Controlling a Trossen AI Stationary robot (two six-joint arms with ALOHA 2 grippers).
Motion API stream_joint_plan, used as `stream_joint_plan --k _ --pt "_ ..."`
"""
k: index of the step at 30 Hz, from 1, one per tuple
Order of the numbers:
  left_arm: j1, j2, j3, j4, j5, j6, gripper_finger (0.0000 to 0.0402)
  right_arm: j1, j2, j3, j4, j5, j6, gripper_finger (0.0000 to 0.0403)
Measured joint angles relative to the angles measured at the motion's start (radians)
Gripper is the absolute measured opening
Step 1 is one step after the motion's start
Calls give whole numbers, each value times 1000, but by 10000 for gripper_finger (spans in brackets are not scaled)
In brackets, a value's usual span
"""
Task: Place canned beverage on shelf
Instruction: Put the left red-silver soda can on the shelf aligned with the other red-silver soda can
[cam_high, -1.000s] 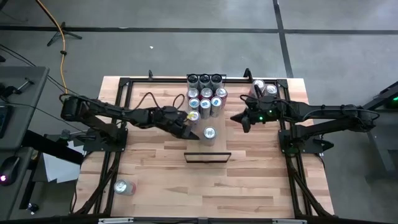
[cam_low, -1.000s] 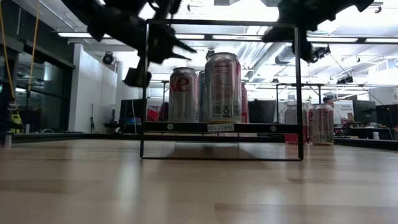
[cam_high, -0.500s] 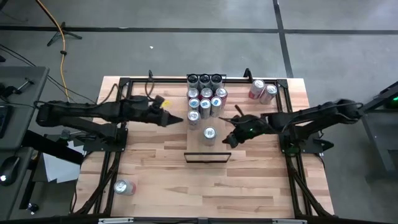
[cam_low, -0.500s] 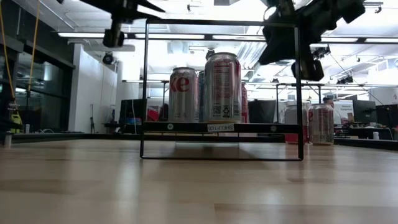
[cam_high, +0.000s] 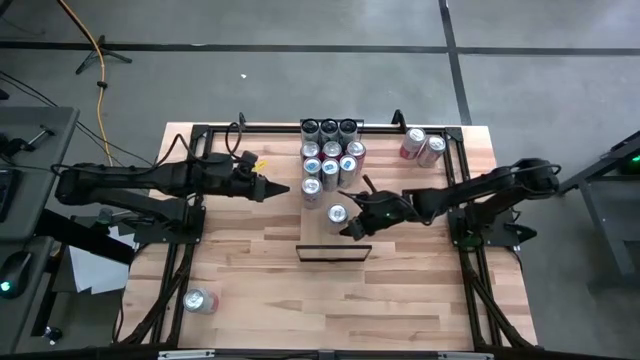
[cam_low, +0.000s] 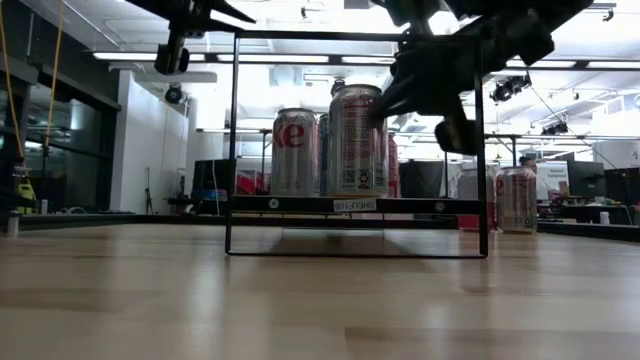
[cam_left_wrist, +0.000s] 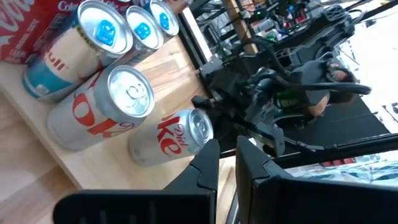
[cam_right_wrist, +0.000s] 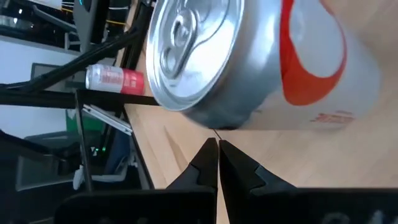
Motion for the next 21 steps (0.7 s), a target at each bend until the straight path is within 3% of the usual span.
stream_joint_plan --k 7,21 --pt "0 -1 0 0 0 8 0 0 22 0 18 17 0 0" --pt "0 -1 0 1 0 32 0 -9 20 0 25 193 25 0"
